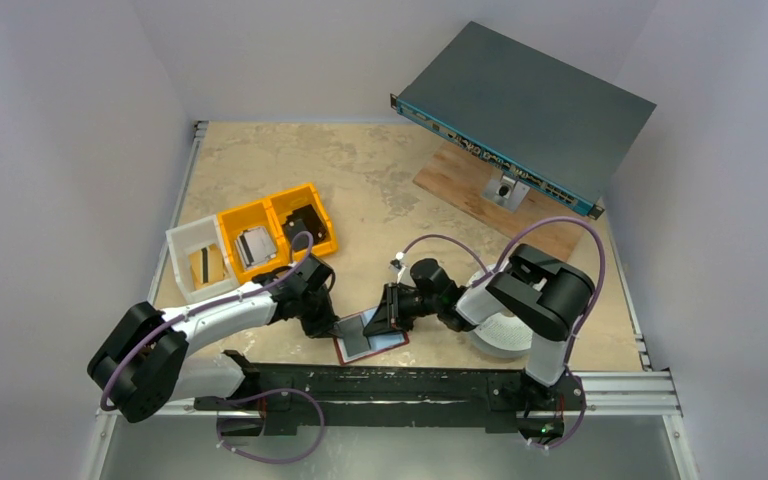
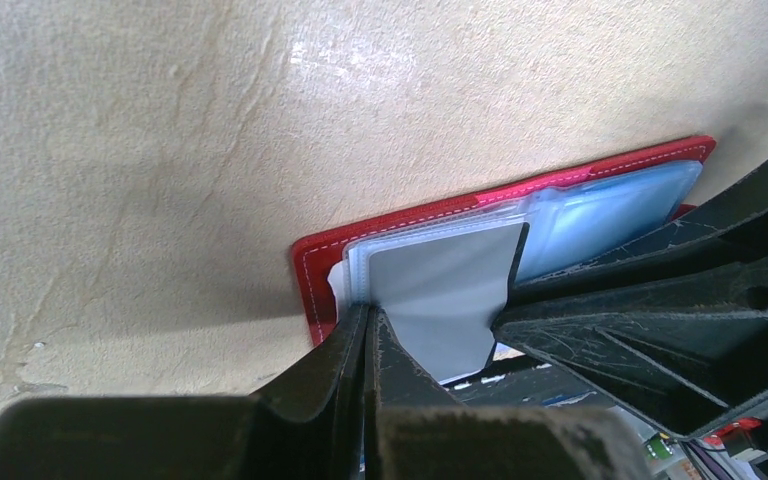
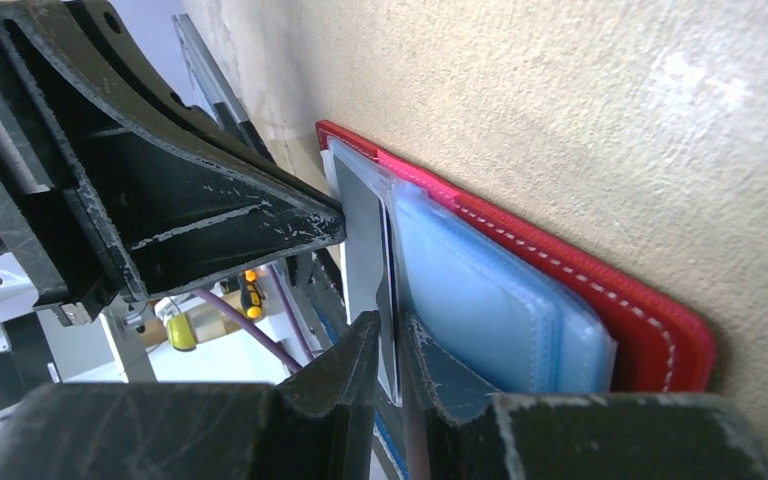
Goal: Take the credit cards out of the card holder
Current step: Remove the credit card from the card holder.
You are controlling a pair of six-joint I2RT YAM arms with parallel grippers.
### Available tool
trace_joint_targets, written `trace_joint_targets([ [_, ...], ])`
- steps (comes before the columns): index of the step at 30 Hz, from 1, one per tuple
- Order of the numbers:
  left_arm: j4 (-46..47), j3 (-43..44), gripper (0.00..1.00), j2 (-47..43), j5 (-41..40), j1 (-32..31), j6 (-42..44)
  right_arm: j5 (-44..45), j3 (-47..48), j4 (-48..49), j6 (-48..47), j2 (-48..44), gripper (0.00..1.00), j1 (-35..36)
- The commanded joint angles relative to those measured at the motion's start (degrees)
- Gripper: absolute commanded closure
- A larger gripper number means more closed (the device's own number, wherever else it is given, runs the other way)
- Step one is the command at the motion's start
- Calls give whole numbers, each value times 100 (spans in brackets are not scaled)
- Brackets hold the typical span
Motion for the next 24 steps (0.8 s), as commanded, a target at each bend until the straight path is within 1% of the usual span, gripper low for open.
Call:
trace_joint_targets([
  [1,85,-92,100,148,-338,-43,95,-155,121,548,158,63,88,147],
  [4,-124,-91,100,117,-503,-26,110,-69,54,438,155,-78,93,148],
  [8,-445,-90,100,93,-757,59,130,265,-40,41,78,-338,98,144],
  [14,-659,-155,100,62,-885,156,99,650,-152,-313,53,-620,99,139],
  [16,-666,-173,100,64,-1037,184,95,693,-152,-428,24,-656,99,140],
  [20,-632,-195,100,70,-1024,226,124,753,-137,-554,-42,-698,100,138],
  [21,-608,-200,100,74,-995,228,140,755,-127,-570,-65,-686,99,139],
  [22,-562,-204,100,83,-959,230,167,750,-105,-587,-96,-661,96,139],
  [24,-505,-198,100,110,-931,225,191,751,-35,-640,-170,-591,87,140],
])
